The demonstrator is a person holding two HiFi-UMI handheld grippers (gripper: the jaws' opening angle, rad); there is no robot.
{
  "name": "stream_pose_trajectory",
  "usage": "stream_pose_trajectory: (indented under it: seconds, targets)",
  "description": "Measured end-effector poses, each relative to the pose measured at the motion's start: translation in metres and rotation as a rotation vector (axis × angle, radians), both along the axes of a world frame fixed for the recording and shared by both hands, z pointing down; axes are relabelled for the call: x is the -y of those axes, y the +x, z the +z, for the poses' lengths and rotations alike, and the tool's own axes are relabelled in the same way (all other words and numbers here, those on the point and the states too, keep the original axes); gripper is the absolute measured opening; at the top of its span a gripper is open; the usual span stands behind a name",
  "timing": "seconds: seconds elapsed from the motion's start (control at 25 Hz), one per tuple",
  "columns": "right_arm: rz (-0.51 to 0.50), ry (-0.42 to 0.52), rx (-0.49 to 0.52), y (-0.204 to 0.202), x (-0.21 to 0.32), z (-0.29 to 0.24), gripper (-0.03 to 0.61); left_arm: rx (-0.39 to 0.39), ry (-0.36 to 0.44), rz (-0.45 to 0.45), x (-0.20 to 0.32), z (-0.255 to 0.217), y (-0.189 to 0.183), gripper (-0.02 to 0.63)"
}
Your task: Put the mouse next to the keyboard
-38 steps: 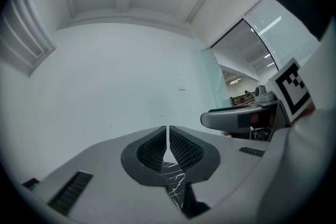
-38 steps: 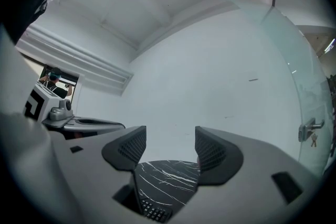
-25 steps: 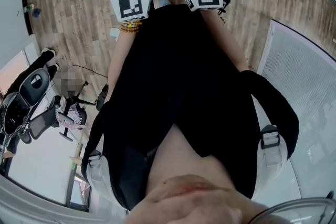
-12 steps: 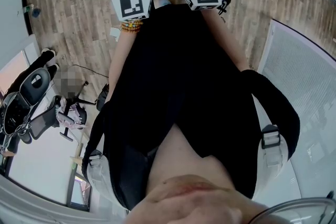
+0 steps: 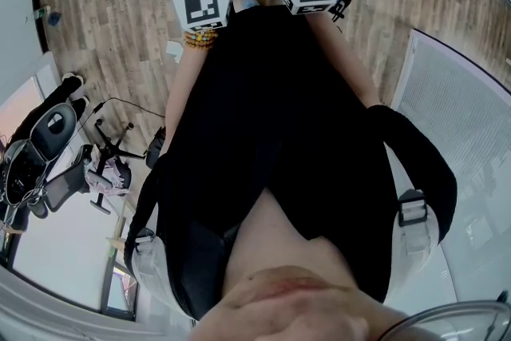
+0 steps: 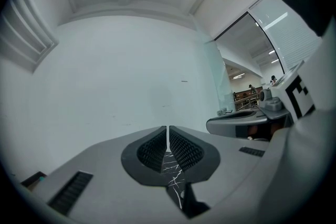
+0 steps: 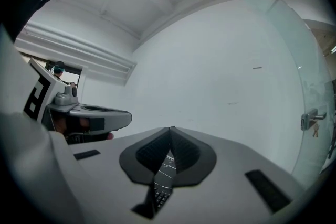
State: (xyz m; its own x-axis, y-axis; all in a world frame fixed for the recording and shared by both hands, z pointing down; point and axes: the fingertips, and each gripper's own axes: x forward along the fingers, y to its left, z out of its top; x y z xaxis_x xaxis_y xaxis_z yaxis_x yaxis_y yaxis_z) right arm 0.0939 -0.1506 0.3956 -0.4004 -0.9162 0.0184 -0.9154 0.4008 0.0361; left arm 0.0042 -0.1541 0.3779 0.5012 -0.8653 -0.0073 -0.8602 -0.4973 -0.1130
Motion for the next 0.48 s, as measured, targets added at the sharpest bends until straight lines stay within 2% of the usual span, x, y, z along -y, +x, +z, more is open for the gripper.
stream_pose_trajectory:
  seconds: [0.28, 0.48]
  targets:
    - [-0.044, -0.024, -0.025, -0.012, 0.001, 0.011, 0.026, 0.001, -0.011, -0.008, 0.001, 0.005, -0.004, 0.026]
    - [-0.037, -0.059, -0.018, -0.01, 0.004, 0.018, 0.026, -0.008, -0.032, -0.012, 0.001, 0.01, -0.004, 0.026]
